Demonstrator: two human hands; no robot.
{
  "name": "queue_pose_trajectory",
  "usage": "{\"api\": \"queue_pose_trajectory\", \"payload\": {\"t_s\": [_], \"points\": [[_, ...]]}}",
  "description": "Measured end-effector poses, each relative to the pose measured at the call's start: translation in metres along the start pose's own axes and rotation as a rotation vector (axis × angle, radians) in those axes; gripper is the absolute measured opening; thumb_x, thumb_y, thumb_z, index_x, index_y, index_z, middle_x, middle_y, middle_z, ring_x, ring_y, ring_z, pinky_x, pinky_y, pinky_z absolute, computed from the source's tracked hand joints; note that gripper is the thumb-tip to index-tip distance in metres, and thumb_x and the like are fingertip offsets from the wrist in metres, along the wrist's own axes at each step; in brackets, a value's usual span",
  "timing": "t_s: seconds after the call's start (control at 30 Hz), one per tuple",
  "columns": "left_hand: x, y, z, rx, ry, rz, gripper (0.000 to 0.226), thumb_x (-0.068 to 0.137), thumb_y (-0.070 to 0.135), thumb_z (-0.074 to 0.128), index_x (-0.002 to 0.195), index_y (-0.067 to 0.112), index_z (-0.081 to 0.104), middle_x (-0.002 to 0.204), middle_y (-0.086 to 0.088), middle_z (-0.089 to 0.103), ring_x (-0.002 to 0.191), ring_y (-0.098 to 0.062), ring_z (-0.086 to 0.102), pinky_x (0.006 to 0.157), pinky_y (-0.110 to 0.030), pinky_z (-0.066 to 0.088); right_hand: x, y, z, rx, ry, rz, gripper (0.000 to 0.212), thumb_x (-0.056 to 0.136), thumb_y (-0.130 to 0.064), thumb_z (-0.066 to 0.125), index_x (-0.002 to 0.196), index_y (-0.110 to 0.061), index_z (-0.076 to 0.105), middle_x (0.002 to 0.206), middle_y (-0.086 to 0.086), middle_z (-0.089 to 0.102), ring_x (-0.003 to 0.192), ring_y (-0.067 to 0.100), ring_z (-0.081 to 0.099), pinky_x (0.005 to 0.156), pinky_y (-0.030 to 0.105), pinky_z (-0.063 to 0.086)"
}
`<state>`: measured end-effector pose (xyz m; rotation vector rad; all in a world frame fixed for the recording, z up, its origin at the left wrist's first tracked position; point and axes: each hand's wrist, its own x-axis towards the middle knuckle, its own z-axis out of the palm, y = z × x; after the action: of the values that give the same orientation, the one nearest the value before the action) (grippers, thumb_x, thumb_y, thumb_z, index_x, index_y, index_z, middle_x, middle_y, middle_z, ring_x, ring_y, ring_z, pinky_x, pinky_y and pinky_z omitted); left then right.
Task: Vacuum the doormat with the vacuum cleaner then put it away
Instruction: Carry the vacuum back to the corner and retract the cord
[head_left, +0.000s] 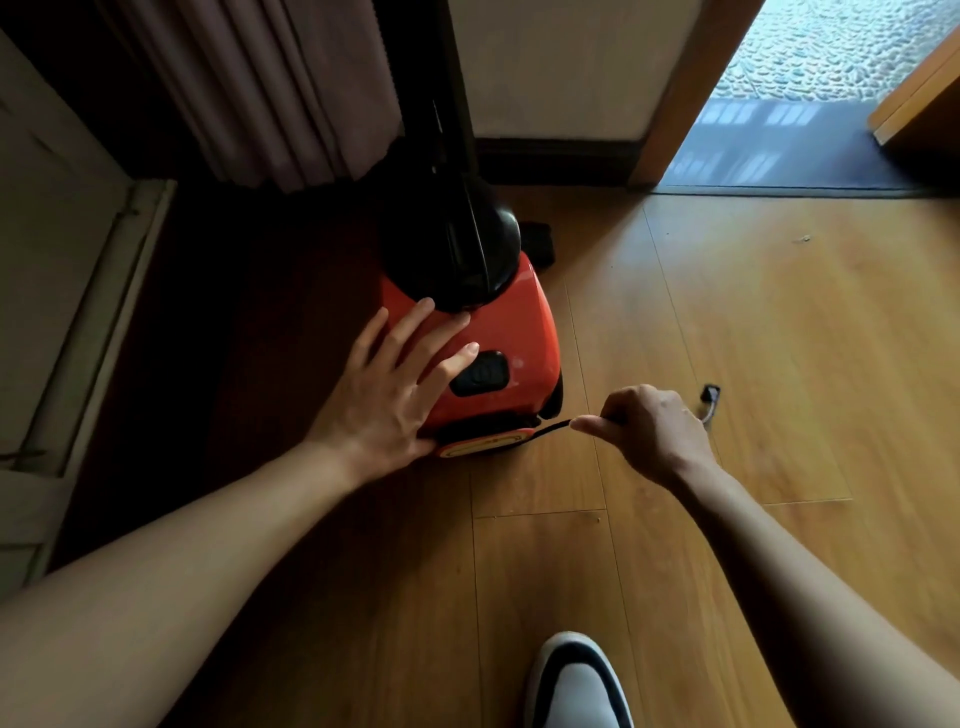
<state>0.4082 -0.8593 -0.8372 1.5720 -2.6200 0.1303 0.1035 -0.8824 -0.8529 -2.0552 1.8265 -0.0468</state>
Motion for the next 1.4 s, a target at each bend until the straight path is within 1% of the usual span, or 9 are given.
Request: {"api": "queue_pose_trajectory", "payload": {"t_s": [0.13,0.3,0.5,0.8,0.93,1.07,1.17,1.3,1.4], "points": [[0.0,0.001,-0.001,0.001,-0.001,-0.004,0.119,0.053,0.052,0.091,0.149,0.022,0.027,0.162,-0.009,0.023,0.152,-0.036,0.013,0.119,-0.061,0.017,-0.003,-0.025,-0.016,0.414,-0.147,0.136,0.042,0.09,-0.053,0.062,0.074,-0.014,0.069,0.068,-0.004,0.064,0.053,0.004,0.053,0.049,0.018,0.04],[-0.001,0.002,-0.001,0.002,-0.013,-0.009,0.119,0.053,0.052,0.09,0.149,0.023,0.026,0.162,-0.009,0.023,0.152,-0.036,0.012,0.119,-0.061,0.016,-0.016,-0.034,-0.028,1.179,-0.324,0.448,0.034,0.101,-0.032,0.059,0.099,-0.001,0.071,0.065,-0.003,0.043,0.051,0.007,0.034,0.043,0.019,0.026],[-0.001,0.002,-0.002,0.008,-0.035,-0.012,0.12,0.054,0.053,0.089,0.15,0.024,0.023,0.163,-0.008,0.02,0.152,-0.036,0.01,0.119,-0.061,0.015,-0.032,-0.063,-0.024,1.545,-0.348,0.569,0.029,0.106,-0.021,0.044,0.094,-0.005,0.066,0.066,-0.003,0.048,0.051,0.005,0.036,0.042,0.017,0.028],[-0.001,0.001,-0.004,0.063,-0.022,-0.015,0.118,0.055,0.055,0.088,0.15,0.024,0.026,0.163,-0.008,0.022,0.152,-0.035,0.015,0.117,-0.061,0.022,-0.048,-0.122,0.012,1.369,-0.206,0.389,0.025,0.106,-0.017,0.043,0.097,-0.011,0.066,0.069,-0.001,0.051,0.052,0.008,0.044,0.045,0.022,0.031],[-0.001,-0.001,-0.003,0.079,0.024,-0.002,0.107,0.061,0.058,0.082,0.15,0.023,0.032,0.163,-0.007,0.025,0.151,-0.035,0.018,0.116,-0.061,0.024,-0.054,-0.132,0.029,1.348,-0.188,0.266,0.028,0.108,-0.021,0.044,0.102,0.0,0.062,0.07,0.003,0.054,0.052,0.01,0.048,0.047,0.022,0.038],[0.0,-0.001,-0.002,0.086,0.034,0.002,0.103,0.066,0.063,0.079,0.149,0.024,0.032,0.163,-0.005,0.025,0.151,-0.033,0.019,0.115,-0.06,0.024,-0.055,-0.141,0.037,1.463,-0.189,0.233,0.026,0.105,-0.018,0.05,0.108,0.004,0.064,0.081,0.007,0.072,0.065,0.017,0.067,0.063,0.025,0.057],[0.0,-0.008,-0.006,0.012,0.01,0.037,0.098,0.07,0.062,0.075,0.15,0.028,0.03,0.164,-0.001,0.021,0.152,-0.03,0.015,0.116,-0.057,0.021,-0.056,-0.153,0.049,1.428,-0.18,0.188,0.022,0.106,-0.013,0.048,0.113,0.001,0.063,0.09,0.01,0.075,0.071,0.021,0.071,0.072,0.029,0.06],[-0.001,-0.028,-0.022,-0.055,-0.117,0.118,0.092,0.076,0.049,0.063,0.156,0.035,0.019,0.167,0.006,0.007,0.154,-0.023,0.002,0.119,-0.05,0.013,-0.058,-0.169,0.068,1.294,-0.175,0.146,0.027,0.11,-0.025,0.038,0.107,-0.003,0.054,0.074,0.008,0.069,0.054,0.026,0.066,0.059,0.04,0.056],[0.0,-0.03,-0.029,-0.1,-0.118,0.096,0.078,0.085,0.051,0.054,0.155,0.038,0.022,0.166,0.009,0.012,0.153,-0.022,0.008,0.116,-0.047,0.016,-0.052,-0.172,0.073,1.079,-0.121,0.113,0.036,0.109,-0.031,0.037,0.086,-0.009,0.052,0.064,0.004,0.064,0.05,0.015,0.06,0.051,0.027,0.048]]}}
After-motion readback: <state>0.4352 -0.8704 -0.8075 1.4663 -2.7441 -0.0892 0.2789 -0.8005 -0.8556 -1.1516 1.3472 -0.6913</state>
